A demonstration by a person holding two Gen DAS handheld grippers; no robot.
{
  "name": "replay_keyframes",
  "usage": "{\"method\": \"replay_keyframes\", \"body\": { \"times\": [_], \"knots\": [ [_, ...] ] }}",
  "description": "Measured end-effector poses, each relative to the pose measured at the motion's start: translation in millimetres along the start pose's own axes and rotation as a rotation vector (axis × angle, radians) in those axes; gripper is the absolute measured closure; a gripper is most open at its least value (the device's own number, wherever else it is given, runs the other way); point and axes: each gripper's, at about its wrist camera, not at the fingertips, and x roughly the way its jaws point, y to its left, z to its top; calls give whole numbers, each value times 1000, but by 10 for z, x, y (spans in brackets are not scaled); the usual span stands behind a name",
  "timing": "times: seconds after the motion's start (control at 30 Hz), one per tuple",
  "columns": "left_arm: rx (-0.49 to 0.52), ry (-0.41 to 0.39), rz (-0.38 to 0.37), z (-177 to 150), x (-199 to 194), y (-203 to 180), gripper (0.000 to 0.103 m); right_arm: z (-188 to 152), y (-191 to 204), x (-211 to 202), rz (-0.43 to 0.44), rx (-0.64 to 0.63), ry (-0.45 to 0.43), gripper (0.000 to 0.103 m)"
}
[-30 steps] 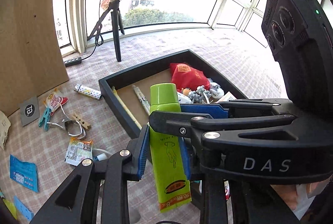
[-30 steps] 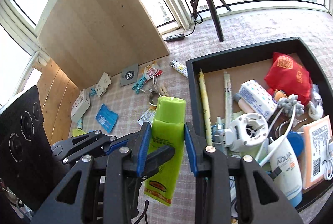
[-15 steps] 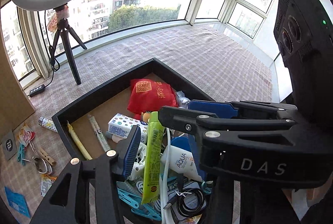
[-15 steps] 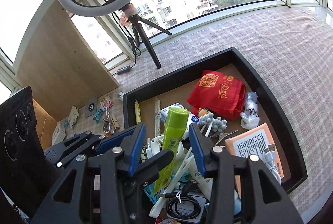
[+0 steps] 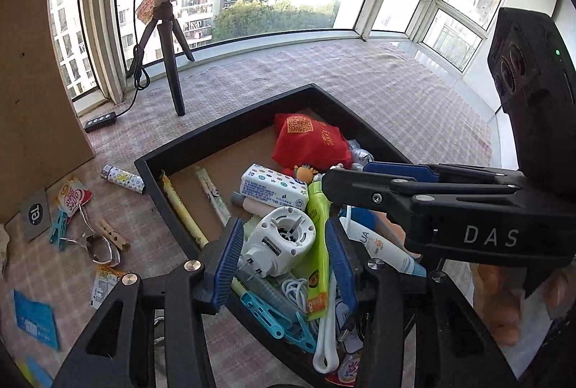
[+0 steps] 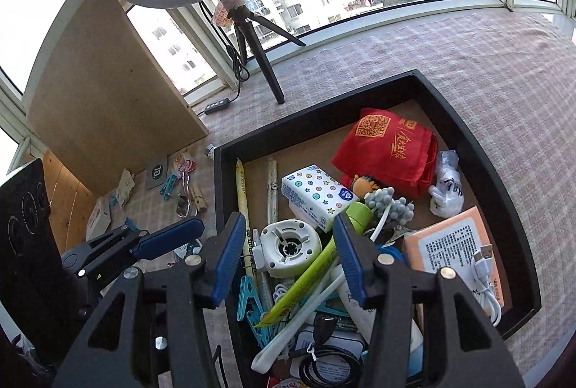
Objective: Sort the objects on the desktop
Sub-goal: 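Move both tools back over the table toward the blue items, then grasp the blue wet-wipe packet with the right tool while the left tool grasps the blue phone stand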
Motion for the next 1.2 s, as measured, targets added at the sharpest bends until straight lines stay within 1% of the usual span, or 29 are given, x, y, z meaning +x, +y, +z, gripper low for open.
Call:
{"method": "replay_keyframes", "body": {
  "times": [0.17, 0.33, 0.43, 0.6, 0.73, 0.8, 0.87, 0.93, 1.0, 1.1, 1.2],
  "knots": [
    [-43, 4, 63, -221, -175, 332, 58, -30, 202, 102, 27, -32, 19, 52],
    [-139, 23, 159, -612, -396, 923, 58, -109, 470, 210, 45, -88, 48, 52],
    [-231, 35, 230, -946, -558, 1345, 58, -170, 654, 284, 43, -118, 72, 52],
    [-444, 60, 328, -1552, -841, 2024, 58, -263, 1070, 437, 64, -204, 124, 52],
    [-583, 82, 413, -1934, -1019, 2430, 58, -354, 1506, 606, 98, -305, 152, 52],
    [-654, 87, 432, -2076, -1073, 2586, 56, -405, 1758, 731, 103, -371, 172, 52],
    [-720, 89, 444, -2188, -1112, 2708, 51, -459, 2008, 864, 118, -439, 195, 51],
    [-778, 96, 449, -2257, -1122, 2792, 48, -511, 2261, 1008, 142, -508, 219, 43],
    [-824, 103, 457, -2290, -1115, 2853, 46, -573, 2521, 1161, 151, -589, 241, 39],
    [-875, 104, 483, -2296, -1092, 2925, 42, -618, 2844, 1398, 151, -704, 266, 38],
    [-940, 109, 480, -2301, -1047, 3007, 41, -654, 3105, 1658, 159, -801, 311, 38]
  ]
}}
